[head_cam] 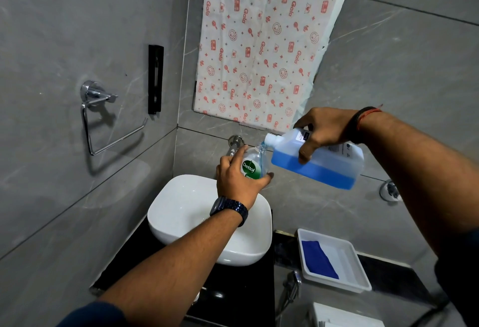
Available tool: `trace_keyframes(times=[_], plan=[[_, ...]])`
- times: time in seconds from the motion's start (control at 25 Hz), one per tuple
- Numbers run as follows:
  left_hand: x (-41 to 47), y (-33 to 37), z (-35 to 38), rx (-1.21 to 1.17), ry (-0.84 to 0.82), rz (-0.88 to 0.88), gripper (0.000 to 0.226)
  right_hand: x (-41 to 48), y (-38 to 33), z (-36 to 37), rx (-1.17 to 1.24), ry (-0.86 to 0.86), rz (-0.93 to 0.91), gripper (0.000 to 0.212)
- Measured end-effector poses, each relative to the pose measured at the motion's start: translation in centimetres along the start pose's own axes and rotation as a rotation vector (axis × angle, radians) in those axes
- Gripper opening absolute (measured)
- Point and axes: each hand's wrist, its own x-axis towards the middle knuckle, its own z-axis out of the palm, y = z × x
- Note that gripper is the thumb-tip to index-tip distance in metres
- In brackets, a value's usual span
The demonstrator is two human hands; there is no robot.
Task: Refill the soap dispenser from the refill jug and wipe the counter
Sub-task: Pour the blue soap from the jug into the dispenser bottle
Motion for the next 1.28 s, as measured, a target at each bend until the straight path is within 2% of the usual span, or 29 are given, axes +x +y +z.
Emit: trace_keyframes(times=[0.52,1.0,1.28], plan=[[0.14,0.15,0.14,0.004,0.002,-0.001,0.087,-0.05,0.04,-0.22,-0.014,0.014,0.0,0.043],[0.0,0.29,0.43,-0.004,-0.002,-0.004,0.089,-0.15,0.41,-0.2,-0.008,0.012,0.002,0.047],[-0.12,0.34,0.52,-0.01,-0.023,-0.009,0.088,-0.11,0.52,-0.23,-0.017,-0.003,0.005,0.035]])
